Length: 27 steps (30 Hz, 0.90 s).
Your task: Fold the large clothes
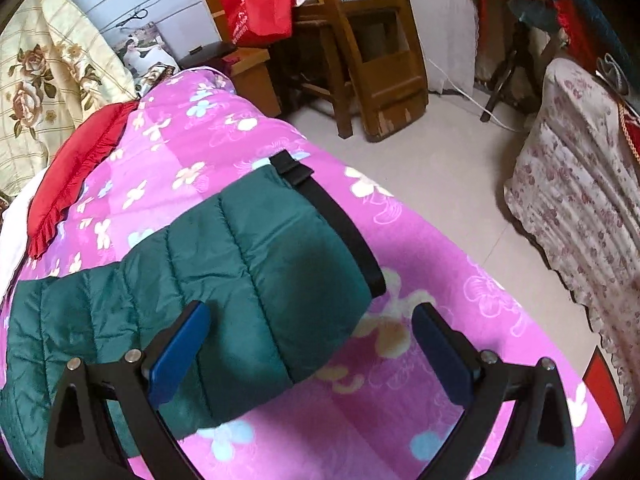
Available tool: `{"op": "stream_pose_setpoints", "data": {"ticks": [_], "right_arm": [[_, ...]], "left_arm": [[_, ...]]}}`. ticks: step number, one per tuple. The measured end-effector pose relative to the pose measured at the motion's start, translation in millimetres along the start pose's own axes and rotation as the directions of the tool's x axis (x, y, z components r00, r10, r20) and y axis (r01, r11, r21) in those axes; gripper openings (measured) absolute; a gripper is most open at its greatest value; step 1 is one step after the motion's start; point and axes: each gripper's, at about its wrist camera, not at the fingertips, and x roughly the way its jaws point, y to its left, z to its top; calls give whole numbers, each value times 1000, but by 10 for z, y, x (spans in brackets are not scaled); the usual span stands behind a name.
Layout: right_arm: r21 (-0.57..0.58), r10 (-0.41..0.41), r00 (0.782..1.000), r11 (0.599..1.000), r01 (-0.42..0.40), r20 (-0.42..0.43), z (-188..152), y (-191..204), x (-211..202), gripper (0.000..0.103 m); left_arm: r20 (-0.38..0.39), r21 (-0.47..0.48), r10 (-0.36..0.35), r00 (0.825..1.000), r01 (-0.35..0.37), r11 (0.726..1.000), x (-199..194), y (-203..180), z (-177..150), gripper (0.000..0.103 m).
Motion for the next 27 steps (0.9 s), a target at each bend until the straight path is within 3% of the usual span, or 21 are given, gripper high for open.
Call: {"op": "stream_pose_setpoints", "data": {"ticks": [6,11,13,16,27], "right_arm": [[5,-9,1000,1000,9,25,20,31,56,100],[-81,-24,999,996,27,45,18,149,43,64],[-104,-12,999,994,16,42,22,164,25,42],[-93,41,998,995,-37,43,22,130,-57,30],[-149,160,981,979,-142,113,-4,326,-636,27]], "left_arm": [[-10,-11,8,1000,-8,1000,43,50,-5,44],[-16,-14,10,1000,-10,1000,58,64,-18,44],[-15,-11,8,1000,-8,1000,50,63,-15,44],[-4,0,10,1000,-10,1000,26,57,-16,44],[28,-27,37,999,-36,999,-57,254,48,44]]}}
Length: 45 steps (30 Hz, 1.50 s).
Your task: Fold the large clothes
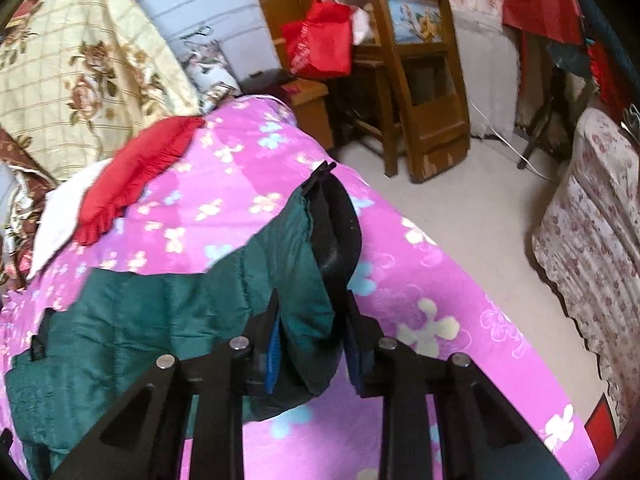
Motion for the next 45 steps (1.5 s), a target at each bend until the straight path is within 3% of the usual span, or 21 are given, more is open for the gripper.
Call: {"op": "stream_pose_setpoints", "data": {"ticks": [14,32,45], "right_arm": [[-164,209,977,966,-199,43,95,945,-604,25],[-327,318,948,894,-306,-18,-179,1955,-911,24],[-416,418,906,814,-405,-64,-324,2816,-1201,24]], "left_arm": [[6,-69,24,1000,-23,997,-7,370,63,44],[28,-136,18,999,-14,991,-57,689,180,44],[31,-149,31,999,-26,988,-74,888,226,44]]}}
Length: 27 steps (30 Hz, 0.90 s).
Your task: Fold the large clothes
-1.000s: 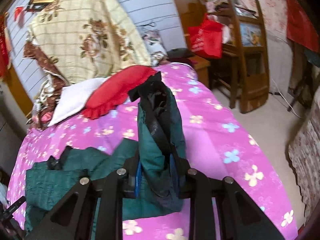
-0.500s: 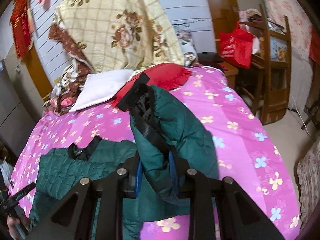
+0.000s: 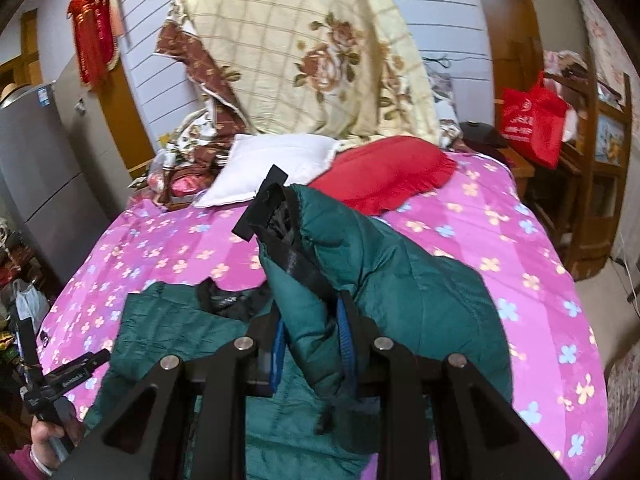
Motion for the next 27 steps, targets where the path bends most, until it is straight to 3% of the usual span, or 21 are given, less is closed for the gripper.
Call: {"op": "stream_pose_setpoints", "data": {"ticks": [17,27], "right_arm": [[-38,185,976,981,-190,-115,-62,1034,561,24],[3,262,948,964,-265,-181,-237,1344,923,24]], "left_arm": [[0,-34,10,1000,-10,999,9,273,50,44],[-3,-34,20,1000,-20,999,51,349,62,44]]}}
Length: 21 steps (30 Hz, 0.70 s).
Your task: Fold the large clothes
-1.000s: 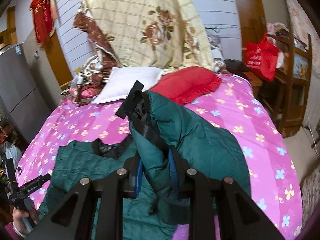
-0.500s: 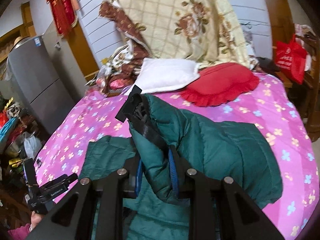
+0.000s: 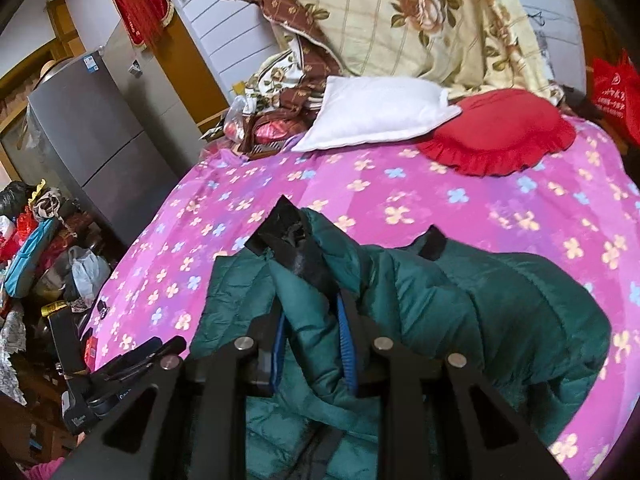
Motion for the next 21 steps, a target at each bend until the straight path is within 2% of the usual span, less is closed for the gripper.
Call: {"op": "stream_pose_setpoints", "data": {"ticks": [21], "right_arm": [[65,97,987,994,-90,-127,-119,251,777,22]], "left_arm": [[-5,-4,17,1000,-17,1000,44,155,22,44]]}}
